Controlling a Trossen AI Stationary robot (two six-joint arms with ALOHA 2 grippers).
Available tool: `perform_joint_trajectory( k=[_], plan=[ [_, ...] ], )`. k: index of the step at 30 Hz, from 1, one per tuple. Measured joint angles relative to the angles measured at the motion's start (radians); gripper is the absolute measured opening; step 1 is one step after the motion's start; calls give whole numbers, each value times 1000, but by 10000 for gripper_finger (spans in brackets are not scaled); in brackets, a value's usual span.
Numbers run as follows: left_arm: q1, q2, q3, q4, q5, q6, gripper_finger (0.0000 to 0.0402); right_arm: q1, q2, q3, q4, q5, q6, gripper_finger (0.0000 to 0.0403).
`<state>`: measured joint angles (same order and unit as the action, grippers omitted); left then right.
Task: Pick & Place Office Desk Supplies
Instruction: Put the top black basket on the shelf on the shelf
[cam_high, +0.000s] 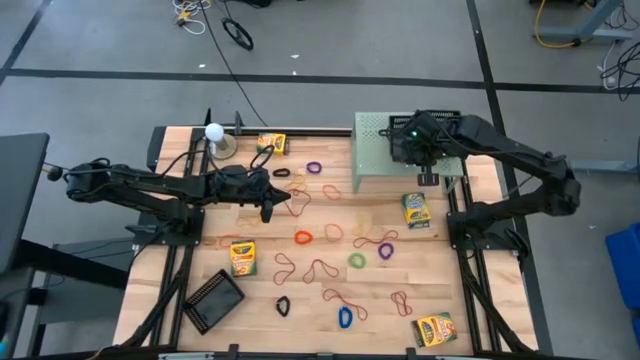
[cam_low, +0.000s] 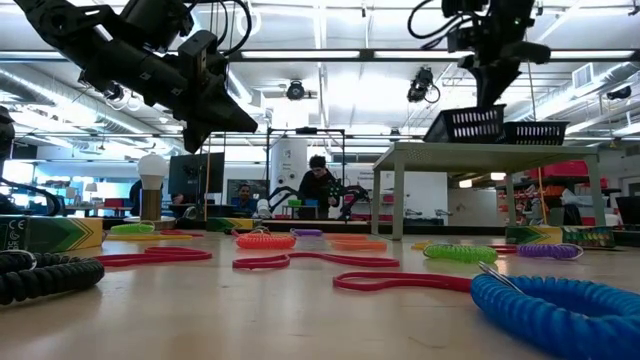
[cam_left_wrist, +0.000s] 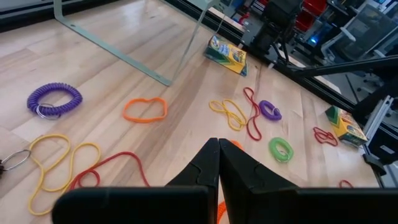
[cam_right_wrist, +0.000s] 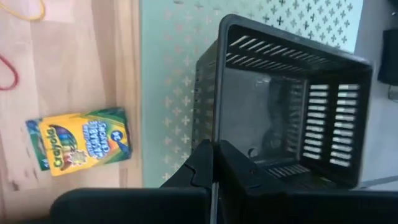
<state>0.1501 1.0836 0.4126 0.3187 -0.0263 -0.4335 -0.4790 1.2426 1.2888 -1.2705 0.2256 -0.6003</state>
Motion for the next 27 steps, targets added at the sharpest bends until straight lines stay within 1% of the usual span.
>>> perform_joint_trajectory(
  k=[8, 15, 19, 23, 27],
  plan=[
    [0, 0, 0, 0, -9, 0, 11, -30, -15, -26, 28, -5, -19, 16],
    [0, 0, 0, 0, -19, 0, 11, -58, -14, -26, 24, -5, -26, 41],
    [0, 0, 0, 0, -19, 0, 11, -60, -14, -26, 22, 7, -25, 46],
    [0, 0, 0, 0, -19, 0, 11, -60, -14, -26, 16, 18, -16, 47],
    [0, 0, 0, 0, -19, 0, 11, -60, -14, -24, 11, 32, 46, 48]
  ],
)
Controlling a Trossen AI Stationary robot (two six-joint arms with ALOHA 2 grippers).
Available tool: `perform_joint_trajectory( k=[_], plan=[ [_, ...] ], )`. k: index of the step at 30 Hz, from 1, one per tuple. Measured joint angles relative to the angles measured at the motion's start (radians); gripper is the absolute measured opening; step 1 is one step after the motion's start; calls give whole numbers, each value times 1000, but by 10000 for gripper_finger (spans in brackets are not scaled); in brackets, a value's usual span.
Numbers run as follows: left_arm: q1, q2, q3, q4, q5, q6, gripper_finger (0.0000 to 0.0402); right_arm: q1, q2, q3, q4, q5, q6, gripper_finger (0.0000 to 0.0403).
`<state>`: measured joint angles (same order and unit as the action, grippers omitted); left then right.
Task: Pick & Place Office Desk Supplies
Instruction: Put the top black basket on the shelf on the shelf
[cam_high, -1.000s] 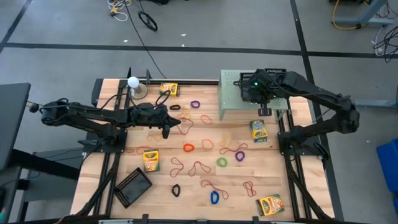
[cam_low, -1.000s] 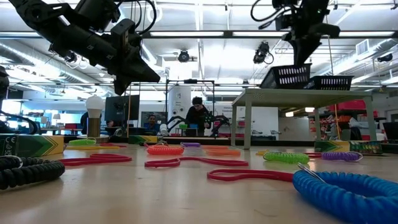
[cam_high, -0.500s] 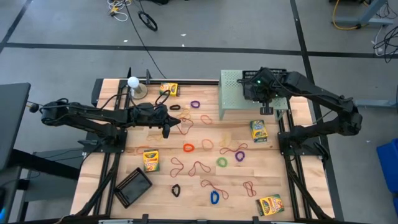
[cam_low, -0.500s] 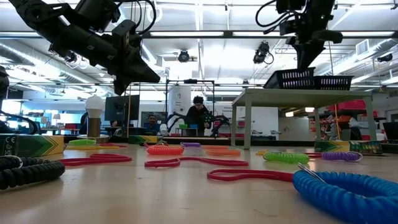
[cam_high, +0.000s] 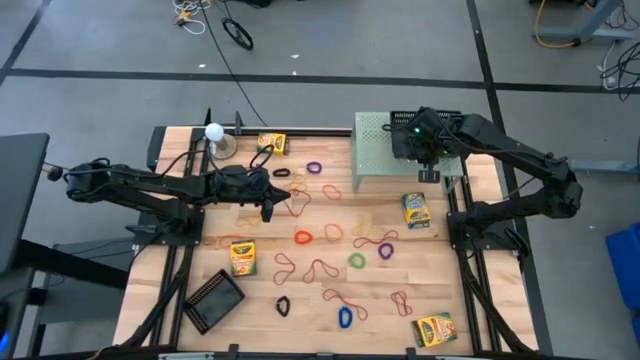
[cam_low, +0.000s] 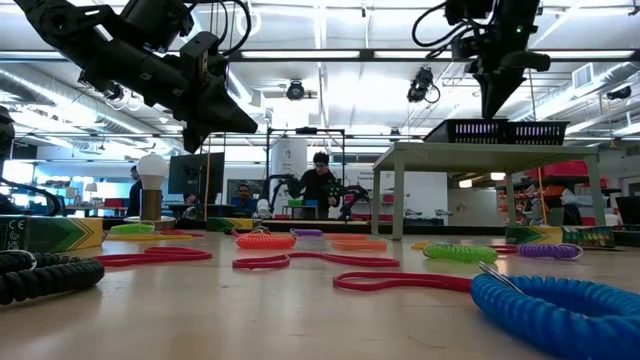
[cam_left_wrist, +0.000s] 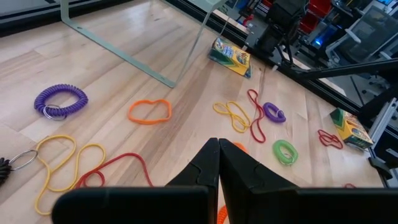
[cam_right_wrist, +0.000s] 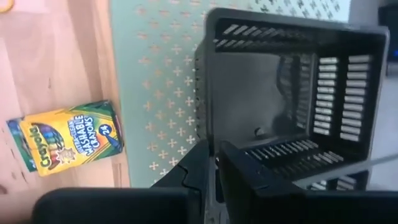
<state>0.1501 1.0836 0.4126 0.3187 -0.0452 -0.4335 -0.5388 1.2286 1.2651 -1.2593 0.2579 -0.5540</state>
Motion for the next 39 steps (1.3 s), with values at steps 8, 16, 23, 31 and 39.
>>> perform_joint_trajectory(
  k=[8, 16, 23, 31, 39],
  plan=[
    [0, 0, 0, 0, -8, 0, 11, -59, 1, 149, 57, -25, 390, 16],
    [1, 2, 0, -1, -33, -40, 11, -205, 130, 151, 153, -50, 696, 7],
    [1, 2, 0, -1, -33, -41, 11, -234, 234, 151, 148, 4, 757, 6],
    [1, 2, 0, 0, -33, -42, 11, -255, 263, 151, 137, 104, 783, 5],
    [1, 2, 0, 0, -33, -42, 11, -258, 263, 151, 112, 139, 799, 6]
  ],
)
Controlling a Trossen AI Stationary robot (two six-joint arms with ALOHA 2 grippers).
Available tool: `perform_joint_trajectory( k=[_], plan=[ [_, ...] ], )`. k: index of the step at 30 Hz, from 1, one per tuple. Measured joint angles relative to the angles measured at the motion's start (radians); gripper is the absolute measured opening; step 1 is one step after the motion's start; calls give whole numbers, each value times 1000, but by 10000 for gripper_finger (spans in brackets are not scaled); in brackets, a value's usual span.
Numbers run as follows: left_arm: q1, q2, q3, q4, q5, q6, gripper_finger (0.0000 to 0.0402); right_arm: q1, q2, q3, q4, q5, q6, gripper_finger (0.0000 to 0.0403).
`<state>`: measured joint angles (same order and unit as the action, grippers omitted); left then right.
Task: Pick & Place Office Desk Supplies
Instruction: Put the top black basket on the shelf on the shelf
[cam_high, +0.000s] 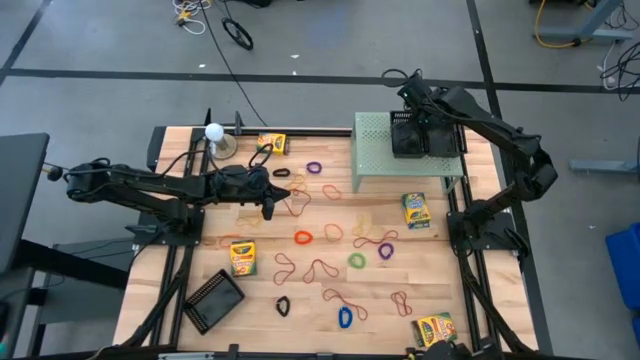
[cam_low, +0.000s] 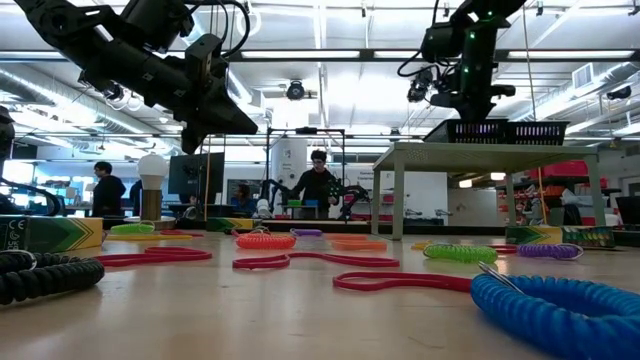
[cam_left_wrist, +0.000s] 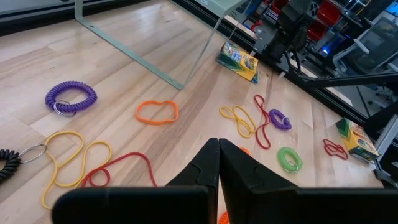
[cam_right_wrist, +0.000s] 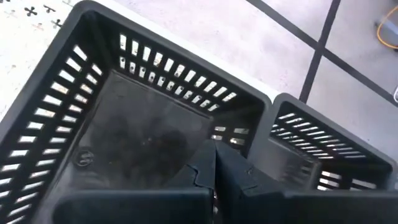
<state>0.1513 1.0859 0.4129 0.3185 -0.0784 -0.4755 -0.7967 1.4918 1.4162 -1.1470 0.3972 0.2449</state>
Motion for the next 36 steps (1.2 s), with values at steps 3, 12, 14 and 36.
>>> perform_joint_trajectory(
  k=[3, 12, 14, 36],
  plan=[
    [0, 0, 0, 0, 0, 0, 11, -5, 0, 0, -2, 10, 12, 6],
    [0, 0, 0, 0, -3, -2, 11, -6, 0, 0, -9, 24, 37, 6],
    [0, 0, 0, 0, -2, -8, 11, -6, 0, 0, -11, 39, 49, 6],
    [-1, 0, 0, 0, 0, -12, 11, -16, -1, 0, -24, 67, 113, 6]
  ],
)
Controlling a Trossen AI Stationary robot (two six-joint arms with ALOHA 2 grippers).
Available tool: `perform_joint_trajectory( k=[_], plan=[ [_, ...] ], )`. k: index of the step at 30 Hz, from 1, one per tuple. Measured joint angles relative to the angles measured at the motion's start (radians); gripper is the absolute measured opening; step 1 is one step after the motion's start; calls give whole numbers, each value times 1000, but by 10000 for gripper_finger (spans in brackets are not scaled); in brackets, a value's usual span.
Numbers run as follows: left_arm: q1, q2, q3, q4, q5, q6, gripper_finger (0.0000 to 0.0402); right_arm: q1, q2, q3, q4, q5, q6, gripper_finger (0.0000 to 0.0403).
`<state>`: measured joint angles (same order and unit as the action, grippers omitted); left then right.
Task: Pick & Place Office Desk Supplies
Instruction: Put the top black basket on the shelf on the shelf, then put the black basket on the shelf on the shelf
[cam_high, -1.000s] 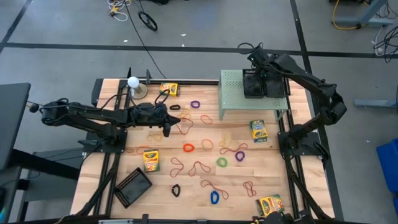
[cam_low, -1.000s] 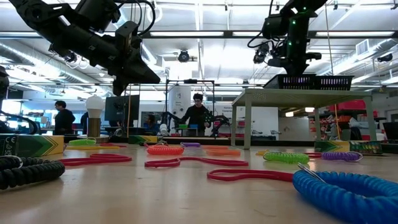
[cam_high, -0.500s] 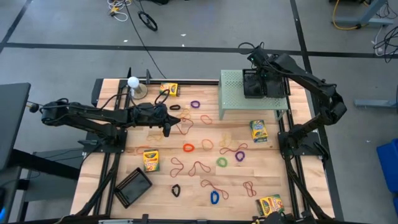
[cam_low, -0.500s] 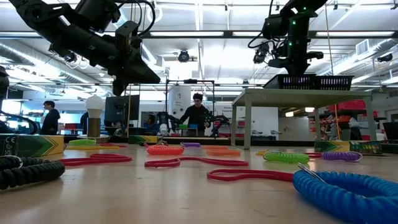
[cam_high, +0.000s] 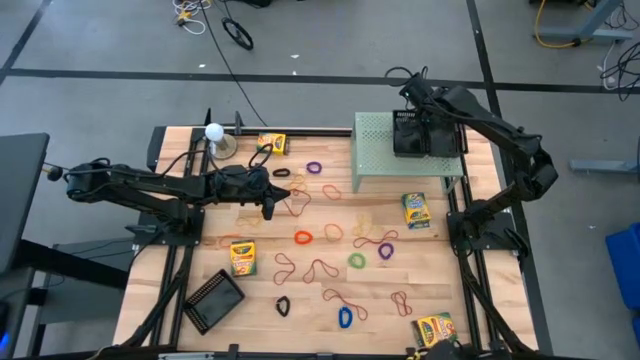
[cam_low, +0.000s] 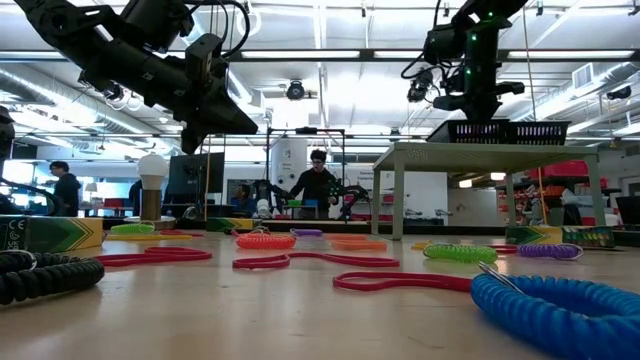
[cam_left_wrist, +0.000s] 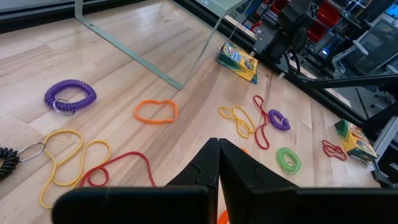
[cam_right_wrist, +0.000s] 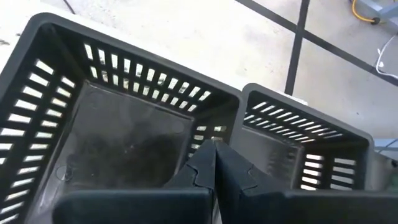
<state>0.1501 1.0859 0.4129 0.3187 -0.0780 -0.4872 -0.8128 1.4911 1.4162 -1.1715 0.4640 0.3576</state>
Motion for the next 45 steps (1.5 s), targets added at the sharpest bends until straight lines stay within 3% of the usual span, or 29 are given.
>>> perform_joint_trajectory(
  k=[4, 9, 13, 17, 20, 23, 28, 33, 38, 45],
  plan=[
    [0, 0, 2, -2, 15, -2, 11, 8, -32, 0, 1, 26, 2, 7],
    [0, -7, 52, -24, 110, 5, 11, 82, -138, 0, 21, 26, -19, 7],
    [-19, -14, 145, -196, 183, 46, 9, 232, -229, 0, 72, -25, -64, 7],
    [-73, -12, 245, -430, 154, 128, 6, 430, -276, 0, 162, -59, -60, 4],
    [-93, 8, 273, -458, 175, 71, 11, 570, -275, 0, 241, -74, -82, 3],
    [-92, 42, 298, -533, 243, 10, 17, 671, -265, -43, 391, -120, -122, 3],
    [-183, 44, 384, -859, 129, -18, 5, 749, -263, -254, 773, -285, -179, 3],
    [-335, 42, 459, -1142, 124, -251, 23, 789, -263, -398, 1047, -361, -158, 3],
    [-557, 42, 472, -1258, 169, -567, 73, 800, -263, -410, 1040, -363, -161, 3],
    [-819, 57, 470, -1324, 103, -910, 139, 798, -263, -410, 1040, -362, -181, 3]
  ],
)
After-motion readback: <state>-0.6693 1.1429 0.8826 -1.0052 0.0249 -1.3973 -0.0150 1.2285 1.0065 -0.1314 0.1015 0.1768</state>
